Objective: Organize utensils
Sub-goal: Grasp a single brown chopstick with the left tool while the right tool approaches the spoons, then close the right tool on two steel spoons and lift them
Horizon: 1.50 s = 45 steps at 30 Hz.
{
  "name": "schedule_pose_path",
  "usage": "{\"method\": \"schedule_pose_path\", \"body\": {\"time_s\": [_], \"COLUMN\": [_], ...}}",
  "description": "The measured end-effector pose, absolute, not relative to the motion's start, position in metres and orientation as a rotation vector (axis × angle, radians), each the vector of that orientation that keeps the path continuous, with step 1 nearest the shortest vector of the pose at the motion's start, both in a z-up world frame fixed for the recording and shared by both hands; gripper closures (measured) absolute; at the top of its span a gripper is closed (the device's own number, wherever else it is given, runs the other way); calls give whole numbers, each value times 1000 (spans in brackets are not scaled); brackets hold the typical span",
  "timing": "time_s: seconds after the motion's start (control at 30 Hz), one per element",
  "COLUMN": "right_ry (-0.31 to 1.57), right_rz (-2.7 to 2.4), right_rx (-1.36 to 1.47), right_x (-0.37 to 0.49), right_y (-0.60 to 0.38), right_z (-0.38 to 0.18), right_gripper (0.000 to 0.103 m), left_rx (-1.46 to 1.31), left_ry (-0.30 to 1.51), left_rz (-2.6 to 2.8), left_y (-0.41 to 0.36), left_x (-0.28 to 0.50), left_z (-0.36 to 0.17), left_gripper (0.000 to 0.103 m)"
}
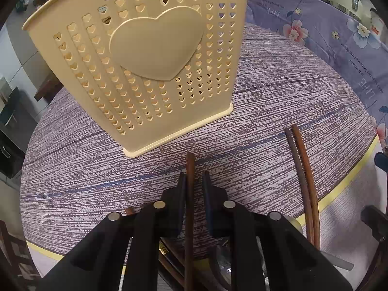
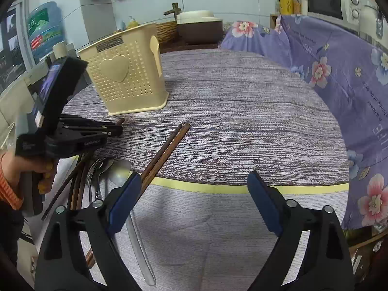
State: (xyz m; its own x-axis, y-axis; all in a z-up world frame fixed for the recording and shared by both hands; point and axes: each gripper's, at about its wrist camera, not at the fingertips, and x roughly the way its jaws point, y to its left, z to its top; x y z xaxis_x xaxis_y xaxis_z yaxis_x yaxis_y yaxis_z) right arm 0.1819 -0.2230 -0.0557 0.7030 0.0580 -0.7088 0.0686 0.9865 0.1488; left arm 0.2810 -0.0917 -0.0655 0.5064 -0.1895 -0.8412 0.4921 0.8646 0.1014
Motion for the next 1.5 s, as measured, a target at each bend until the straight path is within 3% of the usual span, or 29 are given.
{"method": "schedule_pose_path", "body": {"time_s": [0.07, 0.2, 0.33, 0.67, 1.13, 1.37, 1.5], "right_ry": [826, 907, 928, 893, 882, 895, 927], "right_rz": [-1, 12, 43, 335, 348, 382, 394], "right_rx": [217, 292, 295, 167, -538, -455, -346], "right_x": [193, 218, 231, 218, 209, 227, 235], "right_y": [-223, -218, -205, -150, -45, -61, -72], "right_z": [-60, -71, -70, -53, -70, -69, -67], "right_gripper": [24, 47, 55, 56, 56, 57, 62], "left_rx": [350, 329, 326, 234, 148, 138, 128], "left_ry": [954, 962, 966, 900, 883, 881, 878], "left_rz": [-414, -401, -390, -381, -304, -314, -311], "left_y": [-91, -87, -81, -58, -8, -3, 1], "left_x": [280, 281, 280, 273, 267, 265, 266], "left_z": [-65, -64, -64, -36, -31, -32, -33], "left_gripper": [94, 95, 95, 95, 95, 95, 95]}}
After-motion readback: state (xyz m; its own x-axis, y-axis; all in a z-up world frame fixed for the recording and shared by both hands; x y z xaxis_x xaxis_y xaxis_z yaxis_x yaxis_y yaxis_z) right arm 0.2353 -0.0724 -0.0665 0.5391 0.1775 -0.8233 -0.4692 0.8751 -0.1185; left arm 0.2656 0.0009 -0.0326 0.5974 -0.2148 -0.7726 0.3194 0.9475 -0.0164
